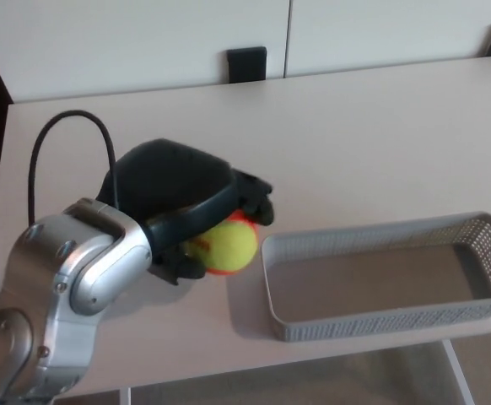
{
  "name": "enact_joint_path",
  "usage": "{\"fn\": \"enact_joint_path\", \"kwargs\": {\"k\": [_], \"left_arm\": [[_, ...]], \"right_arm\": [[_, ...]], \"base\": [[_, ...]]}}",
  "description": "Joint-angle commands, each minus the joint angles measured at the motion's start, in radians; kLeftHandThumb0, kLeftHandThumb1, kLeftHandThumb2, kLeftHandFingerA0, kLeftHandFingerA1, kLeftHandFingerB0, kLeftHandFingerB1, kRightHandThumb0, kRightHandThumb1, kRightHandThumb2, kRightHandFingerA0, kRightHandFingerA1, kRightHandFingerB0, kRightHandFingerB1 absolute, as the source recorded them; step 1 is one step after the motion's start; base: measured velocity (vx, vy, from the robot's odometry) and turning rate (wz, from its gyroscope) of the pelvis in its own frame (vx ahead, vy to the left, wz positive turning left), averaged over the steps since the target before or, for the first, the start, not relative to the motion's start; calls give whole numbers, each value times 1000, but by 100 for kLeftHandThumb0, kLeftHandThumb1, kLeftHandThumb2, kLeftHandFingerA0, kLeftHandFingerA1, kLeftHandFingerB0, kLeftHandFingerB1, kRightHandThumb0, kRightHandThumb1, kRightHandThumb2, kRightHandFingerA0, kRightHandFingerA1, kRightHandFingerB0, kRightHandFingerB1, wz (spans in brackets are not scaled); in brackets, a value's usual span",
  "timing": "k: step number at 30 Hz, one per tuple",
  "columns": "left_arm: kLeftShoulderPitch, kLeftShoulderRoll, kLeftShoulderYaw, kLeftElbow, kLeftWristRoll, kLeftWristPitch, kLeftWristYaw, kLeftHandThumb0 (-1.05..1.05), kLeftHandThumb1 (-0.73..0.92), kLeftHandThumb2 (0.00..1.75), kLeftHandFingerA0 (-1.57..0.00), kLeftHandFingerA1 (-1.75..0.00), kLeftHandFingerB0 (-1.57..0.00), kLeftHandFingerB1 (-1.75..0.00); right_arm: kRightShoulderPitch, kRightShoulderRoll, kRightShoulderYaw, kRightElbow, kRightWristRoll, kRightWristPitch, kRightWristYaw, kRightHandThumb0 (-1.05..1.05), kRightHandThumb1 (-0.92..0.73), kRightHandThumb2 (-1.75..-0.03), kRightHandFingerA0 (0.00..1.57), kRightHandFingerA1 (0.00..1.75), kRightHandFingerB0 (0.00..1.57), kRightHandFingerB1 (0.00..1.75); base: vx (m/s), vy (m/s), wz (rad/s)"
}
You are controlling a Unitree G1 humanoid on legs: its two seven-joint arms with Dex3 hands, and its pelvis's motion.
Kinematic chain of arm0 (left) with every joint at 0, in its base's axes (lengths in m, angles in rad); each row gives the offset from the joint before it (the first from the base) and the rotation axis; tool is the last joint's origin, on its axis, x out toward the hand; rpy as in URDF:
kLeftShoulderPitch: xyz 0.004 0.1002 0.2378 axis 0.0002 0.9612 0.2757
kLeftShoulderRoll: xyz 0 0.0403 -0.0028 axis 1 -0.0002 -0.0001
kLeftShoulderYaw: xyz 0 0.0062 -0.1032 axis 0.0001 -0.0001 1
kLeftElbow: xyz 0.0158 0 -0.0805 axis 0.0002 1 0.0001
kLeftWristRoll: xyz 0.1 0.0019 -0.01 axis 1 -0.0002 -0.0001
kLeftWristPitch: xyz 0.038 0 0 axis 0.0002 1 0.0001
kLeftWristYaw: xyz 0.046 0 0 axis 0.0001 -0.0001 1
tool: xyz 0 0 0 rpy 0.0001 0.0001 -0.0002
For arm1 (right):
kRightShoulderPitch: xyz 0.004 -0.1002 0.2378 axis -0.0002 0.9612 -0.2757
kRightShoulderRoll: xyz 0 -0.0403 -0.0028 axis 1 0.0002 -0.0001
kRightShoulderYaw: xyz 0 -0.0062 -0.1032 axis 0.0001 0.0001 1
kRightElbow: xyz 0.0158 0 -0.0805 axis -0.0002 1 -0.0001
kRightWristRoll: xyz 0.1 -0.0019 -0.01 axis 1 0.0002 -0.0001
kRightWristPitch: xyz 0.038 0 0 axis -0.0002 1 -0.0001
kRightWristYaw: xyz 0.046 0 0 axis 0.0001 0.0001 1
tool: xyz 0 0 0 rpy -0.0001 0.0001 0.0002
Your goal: The robot walk towards a table in front and uses its left hand to pickup a tennis ball on the left side and put it in a container on the right hand side
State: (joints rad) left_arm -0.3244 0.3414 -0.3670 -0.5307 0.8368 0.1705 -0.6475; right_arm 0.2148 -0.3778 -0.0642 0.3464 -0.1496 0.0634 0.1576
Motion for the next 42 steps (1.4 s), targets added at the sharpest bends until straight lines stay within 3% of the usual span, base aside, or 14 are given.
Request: {"fn": "enact_joint_path", "kwargs": {"k": [1,3,5,11,13,31,32,33,34,35,36,38,39,42], "left_arm": [[-58,-37,24,-74,-49,23,-27,-5,44,55,-96,-58,-93,-58],[-86,-59,7,-67,-22,25,-19,-3,43,54,-100,-58,-93,-57],[-103,-84,-20,-59,7,43,-30,-14,38,53,-102,-63,-92,-59],[-143,-133,-96,34,60,41,-12,-7,38,51,-100,-59,-94,-59],[-162,-151,-133,79,96,43,-13,-15,32,53,-97,-60,-92,-60],[-216,-235,-223,363,126,37,62,-14,36,51,-98,-55,-91,-56],[-210,-240,-227,365,126,34,72,-18,39,55,-73,-53,-67,-47],[-201,-247,-235,369,127,29,87,-18,39,55,-73,-53,-67,-47],[-205,-243,-242,365,136,39,60,-42,37,63,-24,-44,-30,-38],[-207,-241,-246,363,140,44,50,-42,37,63,-24,-44,-30,-38],[-202,-245,-248,365,140,50,52,-56,35,65,-10,-41,-17,-37],[-201,-246,-250,365,140,54,54,-56,35,65,-10,-41,-17,-37],[-202,-243,-255,368,149,54,52,-78,32,67,-4,-17,-5,-31],[-199,-232,-271,366,171,50,49,-92,34,69,-7,-2,-7,-23]], "right_arm": [[-3,-21,0,14,-1,-16,9,-35,-67,-59,59,49,48,42],[-14,-17,1,16,4,-5,10,-35,-67,-59,59,48,49,41],[-19,-17,10,19,-6,-4,9,-34,-67,-60,58,48,48,41],[-32,-15,17,18,-3,-5,8,-34,-67,-59,59,49,49,42],[-32,-13,19,15,-4,1,8,-34,-67,-60,60,49,47,41],[-38,-24,48,-15,-27,25,8,-35,-68,-59,60,48,48,41],[-34,-23,46,-15,-23,19,9,-34,-68,-60,59,49,48,42],[-29,-22,43,-15,-18,10,11,-34,-68,-60,59,49,48,42],[-29,-21,45,-20,-19,18,12,-35,-67,-59,59,48,49,42],[-28,-21,46,-23,-19,22,13,-35,-67,-59,59,48,49,42],[-27,-23,47,-26,-20,24,15,-35,-67,-59,58,48,49,42],[-26,-24,48,-29,-21,25,16,-35,-67,-59,58,48,49,42],[-25,-25,50,-33,-24,28,17,-36,-67,-59,59,49,48,41],[-17,-27,51,-40,-22,16,22,-35,-67,-59,60,49,48,42]], "base": [[0,0,0],[0,0,0],[0,0,0],[0,0,0],[0,0,0],[0,0,0],[0,0,0],[0,0,0],[0,0,0],[0,0,0],[0,0,0],[0,0,0],[0,0,0],[0,0,0]]}}
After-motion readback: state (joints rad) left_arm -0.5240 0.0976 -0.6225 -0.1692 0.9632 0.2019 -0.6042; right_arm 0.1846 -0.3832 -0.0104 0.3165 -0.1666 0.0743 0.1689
